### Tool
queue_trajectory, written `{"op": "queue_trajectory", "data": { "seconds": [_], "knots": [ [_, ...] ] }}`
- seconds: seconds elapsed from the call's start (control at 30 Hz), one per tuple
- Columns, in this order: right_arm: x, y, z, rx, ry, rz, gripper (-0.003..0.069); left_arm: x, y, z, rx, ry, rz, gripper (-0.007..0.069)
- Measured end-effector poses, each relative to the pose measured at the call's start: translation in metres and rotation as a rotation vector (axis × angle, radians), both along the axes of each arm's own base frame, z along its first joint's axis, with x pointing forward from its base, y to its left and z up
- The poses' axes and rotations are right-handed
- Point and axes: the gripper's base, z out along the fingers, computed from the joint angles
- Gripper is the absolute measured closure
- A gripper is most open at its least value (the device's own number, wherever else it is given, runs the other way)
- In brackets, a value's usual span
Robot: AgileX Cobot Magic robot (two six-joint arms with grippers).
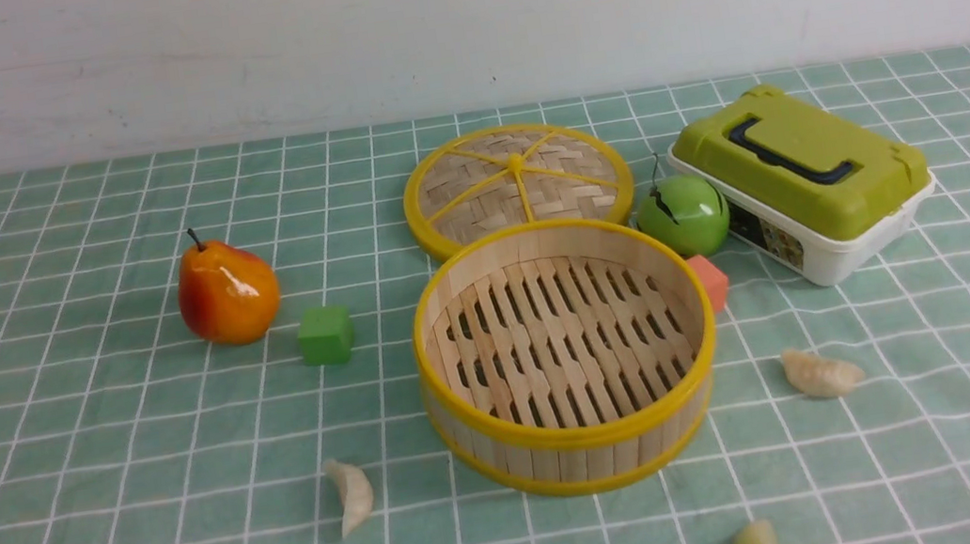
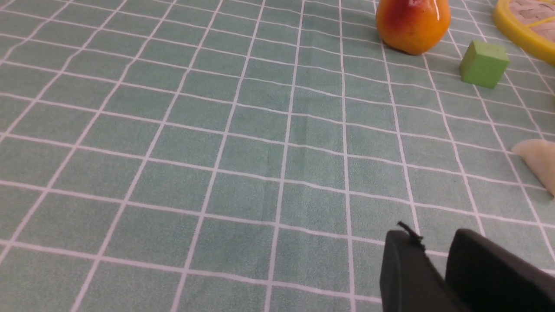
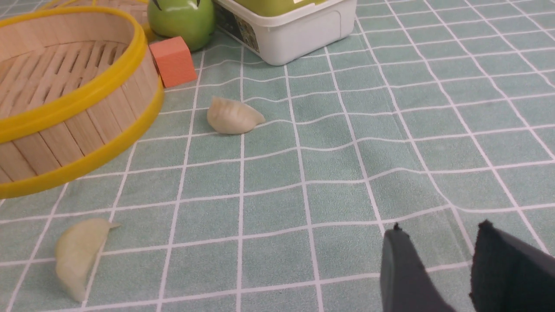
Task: Put the dumplings into the steamer on the table with the blue tablecloth.
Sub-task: 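Reach for and grasp a dumpling on the table with the left gripper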
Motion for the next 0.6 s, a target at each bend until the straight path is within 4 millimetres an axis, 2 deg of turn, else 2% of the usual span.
{"op": "queue_trajectory", "data": {
  "seconds": [0.13, 0.2, 0.23, 0.33, 0.4, 0.5, 0.6],
  "knots": [
    [0.0, 0.001, 0.0, 0.016, 0.0, 0.001, 0.0419, 0.0, 0.001, 0.0, 0.03, -0.003, 0.002, 0.0477],
    [0.0, 0.002, 0.0, 0.056, -0.001, 0.004, 0.0419, 0.001, 0.0, 0.003, -0.039, -0.035, 0.008, 0.0476],
    [0.0, 0.003, 0.0, 0.092, -0.002, 0.004, 0.0419, 0.002, -0.002, 0.005, -0.156, -0.068, 0.018, 0.0476],
    [0.0, 0.009, 0.002, 0.365, 0.002, -0.004, 0.0419, 0.004, -0.008, 0.016, -0.755, -0.182, 0.078, 0.0473],
    [-0.001, 0.018, 0.003, 0.725, 0.035, -0.02, 0.0419, 0.004, -0.009, 0.025, -1.332, -0.243, 0.141, 0.0473],
    [-0.001, 0.025, 0.005, 1.041, 0.076, -0.029, 0.0419, 0.004, -0.008, 0.029, -1.683, -0.258, 0.18, 0.047],
    [-0.001, 0.027, 0.008, 1.171, 0.083, -0.025, 0.0419, 0.004, -0.008, 0.03, -1.77, -0.259, 0.188, 0.047]
  ]
}}
